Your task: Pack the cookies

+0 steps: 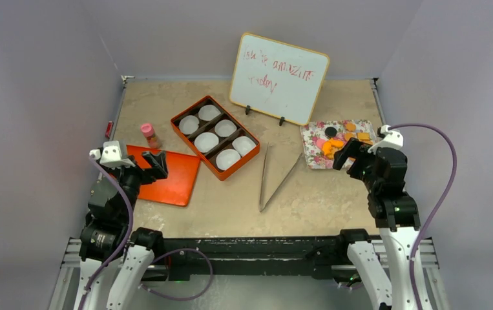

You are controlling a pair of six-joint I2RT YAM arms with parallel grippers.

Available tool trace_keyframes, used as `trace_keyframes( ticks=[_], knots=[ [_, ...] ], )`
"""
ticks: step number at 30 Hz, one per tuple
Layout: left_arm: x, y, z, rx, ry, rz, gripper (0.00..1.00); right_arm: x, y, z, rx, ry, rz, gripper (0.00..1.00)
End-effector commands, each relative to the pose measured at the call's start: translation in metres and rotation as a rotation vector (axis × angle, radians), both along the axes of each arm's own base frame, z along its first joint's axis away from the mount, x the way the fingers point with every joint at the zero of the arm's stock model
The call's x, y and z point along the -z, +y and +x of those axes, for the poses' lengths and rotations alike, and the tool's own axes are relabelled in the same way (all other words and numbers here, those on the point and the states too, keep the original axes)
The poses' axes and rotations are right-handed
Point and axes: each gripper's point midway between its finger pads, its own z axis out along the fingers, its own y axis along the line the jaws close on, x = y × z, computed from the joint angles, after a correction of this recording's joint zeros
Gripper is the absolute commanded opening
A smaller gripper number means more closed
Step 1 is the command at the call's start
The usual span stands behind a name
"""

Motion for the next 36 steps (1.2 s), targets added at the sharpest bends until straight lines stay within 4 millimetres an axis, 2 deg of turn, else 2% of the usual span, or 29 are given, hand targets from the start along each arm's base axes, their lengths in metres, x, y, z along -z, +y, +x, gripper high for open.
trace_keyframes(
  ticks=[1,9,19,25,31,36],
  knots=[
    [-0.007,-0.002,0.002,0.003,-0.034,-0.026,1.00,0.003,0.006,0.003,-0.004,-0.001,0.042,0.99],
    [-0.001,-0.007,0.005,0.027,-0.025,-0.029,1.00,0.022,0.014,0.004,-0.014,0.052,0.092,0.99],
    [0.016,-0.018,0.010,0.081,-0.004,-0.032,1.00,0.062,0.028,0.011,-0.015,0.174,0.150,0.99],
    [0.018,-0.021,0.010,0.100,-0.004,-0.026,1.00,0.083,0.048,0.018,-0.026,0.257,0.112,0.99],
    [0.018,-0.026,0.010,0.128,-0.012,-0.022,1.00,0.107,0.062,0.023,0.034,0.352,0.151,0.99],
    [0.018,-0.029,0.010,0.140,-0.015,-0.016,1.00,0.119,0.086,0.027,0.055,0.398,0.124,0.98]
  ],
)
